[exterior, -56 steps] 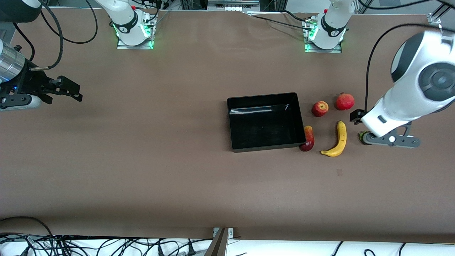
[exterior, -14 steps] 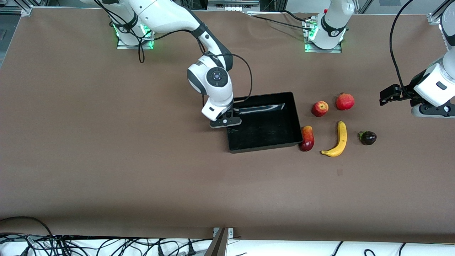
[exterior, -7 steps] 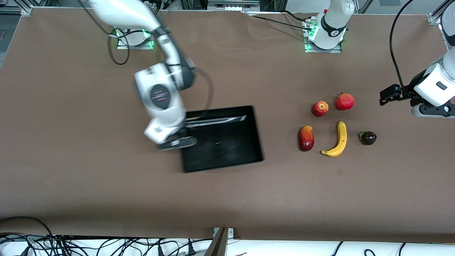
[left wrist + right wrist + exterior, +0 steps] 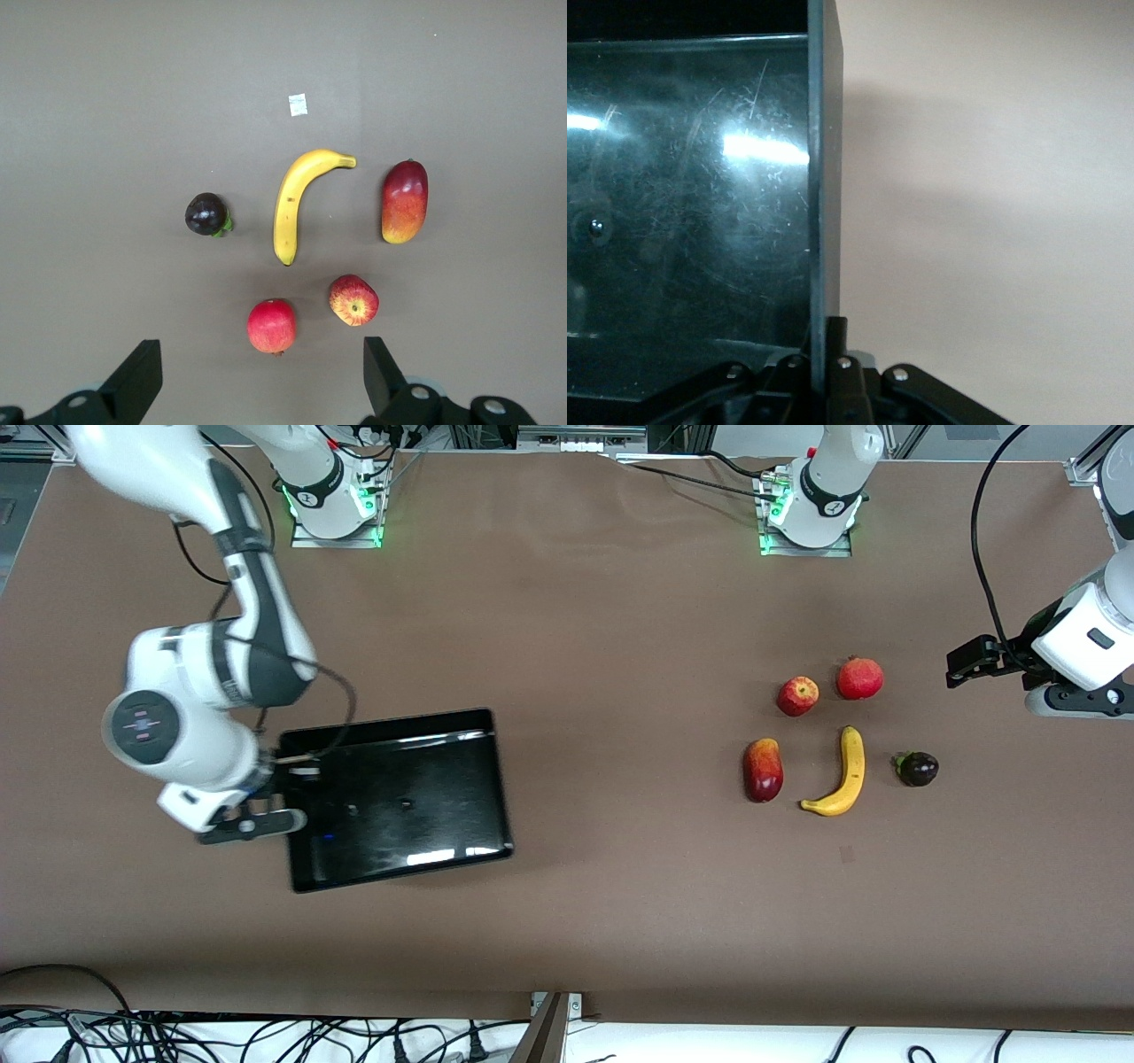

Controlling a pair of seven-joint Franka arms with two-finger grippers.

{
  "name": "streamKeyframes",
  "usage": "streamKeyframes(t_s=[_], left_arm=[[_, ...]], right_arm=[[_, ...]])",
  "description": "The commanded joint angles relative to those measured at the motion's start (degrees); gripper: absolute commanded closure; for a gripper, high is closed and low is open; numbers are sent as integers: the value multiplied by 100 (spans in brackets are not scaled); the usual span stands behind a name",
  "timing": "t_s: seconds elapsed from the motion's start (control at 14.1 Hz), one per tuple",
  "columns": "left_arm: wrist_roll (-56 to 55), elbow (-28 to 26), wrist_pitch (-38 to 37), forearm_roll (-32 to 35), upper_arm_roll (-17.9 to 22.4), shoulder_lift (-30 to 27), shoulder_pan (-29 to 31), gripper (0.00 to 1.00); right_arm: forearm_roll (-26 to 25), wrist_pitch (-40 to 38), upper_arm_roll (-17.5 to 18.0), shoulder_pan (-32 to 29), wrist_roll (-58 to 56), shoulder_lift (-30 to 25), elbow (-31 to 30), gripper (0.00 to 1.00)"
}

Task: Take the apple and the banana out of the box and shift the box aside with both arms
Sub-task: 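Drag the empty tray with the right gripper away from the fruits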

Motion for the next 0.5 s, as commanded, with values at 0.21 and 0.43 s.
streamKeyframes(t_s=[0.21, 0.43], left_arm=[[92, 106, -263, -125, 27, -46, 25, 0], [92, 115, -272, -125, 27, -46, 25, 0]], right_arm=[[729, 374, 57, -1363, -1733, -450, -1062, 100], [730, 937, 30, -1636, -1919, -564, -1643, 100]])
